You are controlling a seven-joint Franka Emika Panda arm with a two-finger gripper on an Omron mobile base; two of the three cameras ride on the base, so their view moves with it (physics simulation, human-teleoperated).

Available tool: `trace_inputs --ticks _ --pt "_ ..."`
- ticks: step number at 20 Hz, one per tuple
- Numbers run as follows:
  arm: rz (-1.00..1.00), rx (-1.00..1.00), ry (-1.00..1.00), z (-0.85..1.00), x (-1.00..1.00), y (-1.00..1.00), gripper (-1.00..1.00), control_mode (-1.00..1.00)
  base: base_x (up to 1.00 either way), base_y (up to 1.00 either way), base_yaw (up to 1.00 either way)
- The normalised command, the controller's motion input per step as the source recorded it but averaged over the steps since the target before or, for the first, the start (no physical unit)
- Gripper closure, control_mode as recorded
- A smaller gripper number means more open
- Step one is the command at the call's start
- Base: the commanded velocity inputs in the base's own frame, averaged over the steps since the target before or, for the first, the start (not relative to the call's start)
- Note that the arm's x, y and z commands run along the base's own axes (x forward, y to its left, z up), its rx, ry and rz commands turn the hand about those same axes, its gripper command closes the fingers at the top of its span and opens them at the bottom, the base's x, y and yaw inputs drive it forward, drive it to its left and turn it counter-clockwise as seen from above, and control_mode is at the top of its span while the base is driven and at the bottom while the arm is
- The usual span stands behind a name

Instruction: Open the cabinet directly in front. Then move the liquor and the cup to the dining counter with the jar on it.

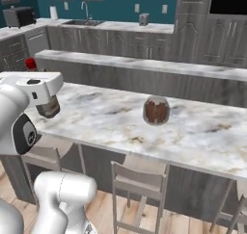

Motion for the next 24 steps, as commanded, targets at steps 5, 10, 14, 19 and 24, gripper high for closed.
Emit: trace_inputs --ticks 5,10,14,19,24 --pt "0.0 0.0 0.0 0.0 0.0 0.0 1.0 1.0 0.54 -0.15 0.0" --pt "0.0 0.0 0.01 -0.03 0.19 -0.13 1.0 -1.0 0.26 -0.11 0.0" --pt "0.0 0.0 0.12 -0.21 0.55 -0.31 1.0 -1.0 0.0 0.0 0.0" --pt "0.0 -0.01 0.26 -0.5 0.49 -0.18 1.0 -1.0 0.0 0.0 0.0" --pt "0.0 -0.02 0.25 -0.36 0.11 0.0 1.0 -1.0 0.0 0.0 0.0"
